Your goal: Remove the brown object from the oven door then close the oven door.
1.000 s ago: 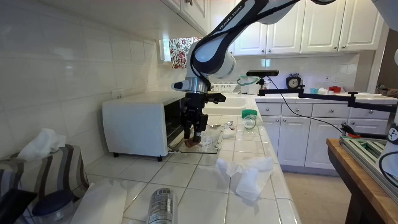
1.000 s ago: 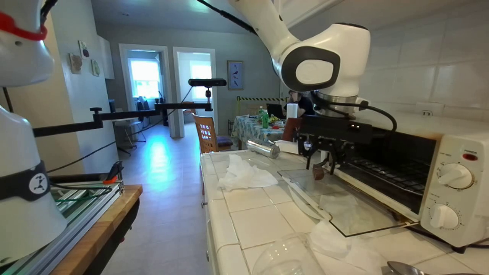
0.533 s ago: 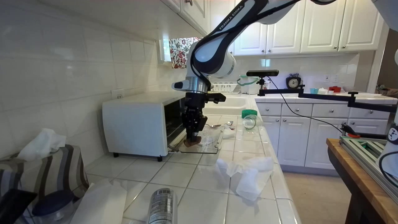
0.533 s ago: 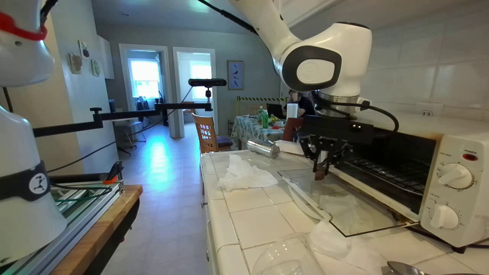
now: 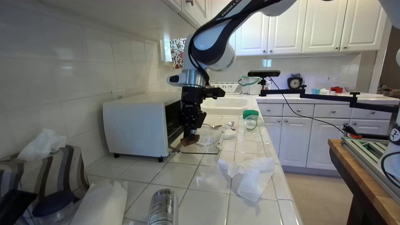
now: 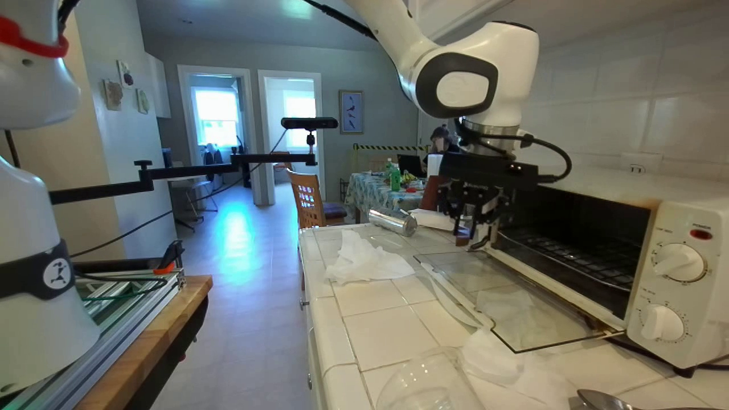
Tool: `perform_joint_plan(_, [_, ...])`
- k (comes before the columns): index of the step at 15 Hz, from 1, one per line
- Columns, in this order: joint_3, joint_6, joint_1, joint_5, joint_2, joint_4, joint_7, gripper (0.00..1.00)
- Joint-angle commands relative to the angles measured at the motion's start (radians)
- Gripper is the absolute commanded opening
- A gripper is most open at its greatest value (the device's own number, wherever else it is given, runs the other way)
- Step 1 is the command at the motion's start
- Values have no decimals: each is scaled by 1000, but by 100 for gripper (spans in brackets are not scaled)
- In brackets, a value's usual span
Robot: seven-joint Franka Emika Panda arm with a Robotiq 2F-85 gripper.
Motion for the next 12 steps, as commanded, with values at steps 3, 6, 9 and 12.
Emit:
perform_joint_plan(3, [13, -117, 41, -25, -37, 38, 8, 7])
perform_joint_plan(6, [-1, -118, 60, -57, -7, 59, 11, 7])
perform_joint_plan(9, [-5, -88, 53, -68, 40, 76, 9, 7])
perform_joint_plan(12, [-2, -78, 46, -64, 80, 100, 11, 7])
